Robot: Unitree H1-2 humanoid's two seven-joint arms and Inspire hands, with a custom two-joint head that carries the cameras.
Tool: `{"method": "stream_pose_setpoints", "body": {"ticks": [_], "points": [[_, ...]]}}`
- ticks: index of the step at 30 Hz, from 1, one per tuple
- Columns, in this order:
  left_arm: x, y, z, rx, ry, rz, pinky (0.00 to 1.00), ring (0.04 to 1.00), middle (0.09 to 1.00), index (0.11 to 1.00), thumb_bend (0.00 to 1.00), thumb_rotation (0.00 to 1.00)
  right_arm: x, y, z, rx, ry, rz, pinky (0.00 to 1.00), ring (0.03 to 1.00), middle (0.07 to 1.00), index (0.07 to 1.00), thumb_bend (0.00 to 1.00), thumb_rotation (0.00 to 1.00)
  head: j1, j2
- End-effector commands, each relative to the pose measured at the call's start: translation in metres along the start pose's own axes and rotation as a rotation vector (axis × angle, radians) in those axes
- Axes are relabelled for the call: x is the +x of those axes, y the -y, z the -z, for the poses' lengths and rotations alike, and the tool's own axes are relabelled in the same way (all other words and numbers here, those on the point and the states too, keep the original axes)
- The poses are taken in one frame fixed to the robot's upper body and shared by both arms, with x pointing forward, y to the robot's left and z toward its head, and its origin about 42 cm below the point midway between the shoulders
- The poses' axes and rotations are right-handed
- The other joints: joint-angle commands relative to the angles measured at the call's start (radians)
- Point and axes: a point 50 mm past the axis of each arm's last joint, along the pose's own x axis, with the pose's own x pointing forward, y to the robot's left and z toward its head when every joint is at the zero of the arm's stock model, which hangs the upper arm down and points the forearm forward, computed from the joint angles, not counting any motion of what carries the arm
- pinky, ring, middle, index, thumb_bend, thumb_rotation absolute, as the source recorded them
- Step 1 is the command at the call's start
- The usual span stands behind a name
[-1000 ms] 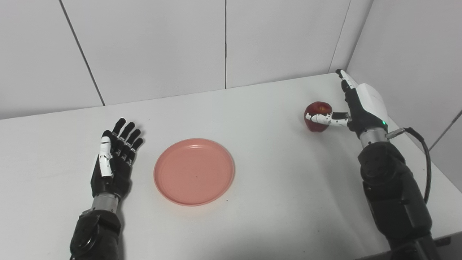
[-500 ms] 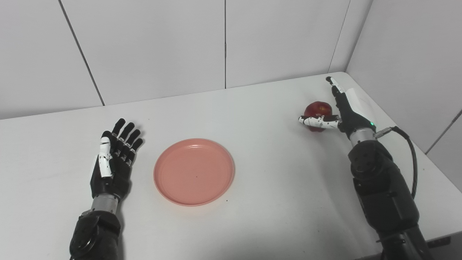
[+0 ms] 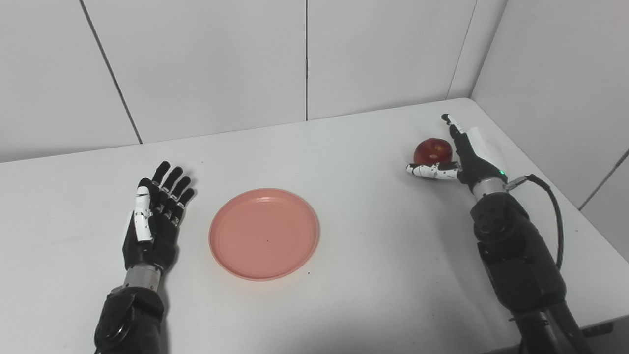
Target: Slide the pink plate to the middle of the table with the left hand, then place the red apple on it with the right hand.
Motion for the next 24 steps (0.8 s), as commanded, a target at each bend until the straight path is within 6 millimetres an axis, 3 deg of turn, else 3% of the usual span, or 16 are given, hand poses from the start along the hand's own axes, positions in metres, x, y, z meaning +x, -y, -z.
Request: {"method": "stream_pose_setpoints", "body": {"ticks": [1, 24], "points": [[-0.017, -0.011, 0.02, -0.02, -0.068, -0.035, 0.91, 0.9, 0.909, 0.896, 0.35, 1.0, 0.013, 0.023, -0.015, -0.007, 0.047, 0.077, 0.78, 0.896, 0.95, 0.948, 1.0, 0.38, 0.001, -0.001], [-0.019, -0.009, 0.017, -0.023, -0.075, -0.032, 0.9, 0.896, 0.904, 0.892, 0.33, 1.0, 0.027, 0.022, -0.01, -0.017, 0.028, 0.055, 0.75, 0.879, 0.938, 0.931, 1.0, 0.37, -0.001, 0.01]]}}
